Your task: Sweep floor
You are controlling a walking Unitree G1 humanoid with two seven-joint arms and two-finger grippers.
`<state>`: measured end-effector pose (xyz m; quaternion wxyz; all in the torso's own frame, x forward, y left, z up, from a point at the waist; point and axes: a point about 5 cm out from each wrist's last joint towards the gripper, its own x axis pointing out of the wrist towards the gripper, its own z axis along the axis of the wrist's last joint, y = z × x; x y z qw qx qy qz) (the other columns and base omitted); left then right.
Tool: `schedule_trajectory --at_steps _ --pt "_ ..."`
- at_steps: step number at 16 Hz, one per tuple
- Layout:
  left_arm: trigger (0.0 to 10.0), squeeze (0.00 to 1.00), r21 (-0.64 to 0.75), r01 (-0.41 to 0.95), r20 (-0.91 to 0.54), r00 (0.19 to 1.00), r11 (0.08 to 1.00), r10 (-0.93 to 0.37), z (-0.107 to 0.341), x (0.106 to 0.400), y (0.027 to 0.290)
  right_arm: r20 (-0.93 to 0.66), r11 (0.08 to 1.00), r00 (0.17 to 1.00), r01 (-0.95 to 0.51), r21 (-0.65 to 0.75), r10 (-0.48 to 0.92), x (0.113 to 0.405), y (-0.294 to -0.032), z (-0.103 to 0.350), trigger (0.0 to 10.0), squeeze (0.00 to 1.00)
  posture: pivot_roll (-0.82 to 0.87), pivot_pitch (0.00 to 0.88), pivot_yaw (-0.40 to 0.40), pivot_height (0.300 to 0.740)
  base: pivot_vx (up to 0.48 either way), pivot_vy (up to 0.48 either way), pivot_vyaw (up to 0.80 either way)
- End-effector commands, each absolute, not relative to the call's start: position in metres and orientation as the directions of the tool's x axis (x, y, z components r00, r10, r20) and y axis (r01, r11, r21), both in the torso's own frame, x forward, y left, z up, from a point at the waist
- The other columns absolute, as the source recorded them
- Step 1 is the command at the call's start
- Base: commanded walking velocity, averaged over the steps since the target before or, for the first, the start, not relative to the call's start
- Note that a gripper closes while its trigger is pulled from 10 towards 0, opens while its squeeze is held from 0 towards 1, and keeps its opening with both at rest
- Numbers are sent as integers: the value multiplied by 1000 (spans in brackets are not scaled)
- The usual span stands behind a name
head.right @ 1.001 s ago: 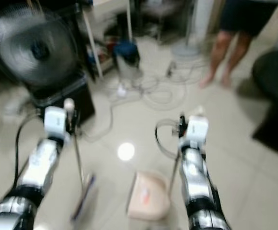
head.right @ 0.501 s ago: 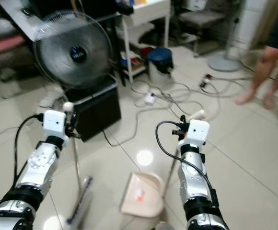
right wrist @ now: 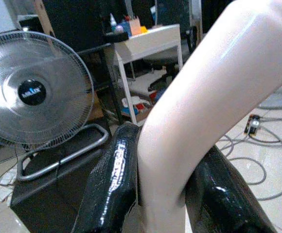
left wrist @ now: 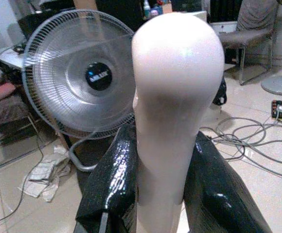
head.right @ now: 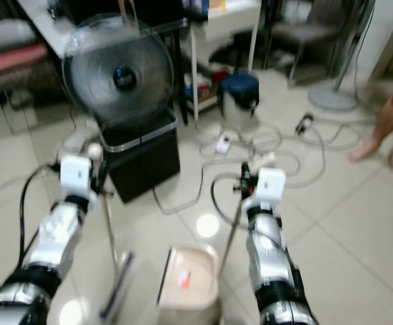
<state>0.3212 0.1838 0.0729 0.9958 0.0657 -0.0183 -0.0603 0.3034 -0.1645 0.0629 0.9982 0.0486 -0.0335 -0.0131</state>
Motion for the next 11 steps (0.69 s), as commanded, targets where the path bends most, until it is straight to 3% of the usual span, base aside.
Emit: schedule_trajectory --at_steps 1,3,11 --pt "10000 0 131 131 49 989 983 -138 77 323 178 84 998 996 18 54 -23 306 -171 69 10000 0 -102 0 67 740 0 0 0" --pt "10000 0 157 141 61 986 977 -152 77 321 176 76 1000 997 -11 25 9 306 -168 68 10000 0 -102 0 66 740 0 0 0" --pt "10000 0 167 149 52 986 975 -160 76 321 173 55 1000 998 -12 18 11 306 -171 65 10000 0 -101 0 62 740 0 -467 791"
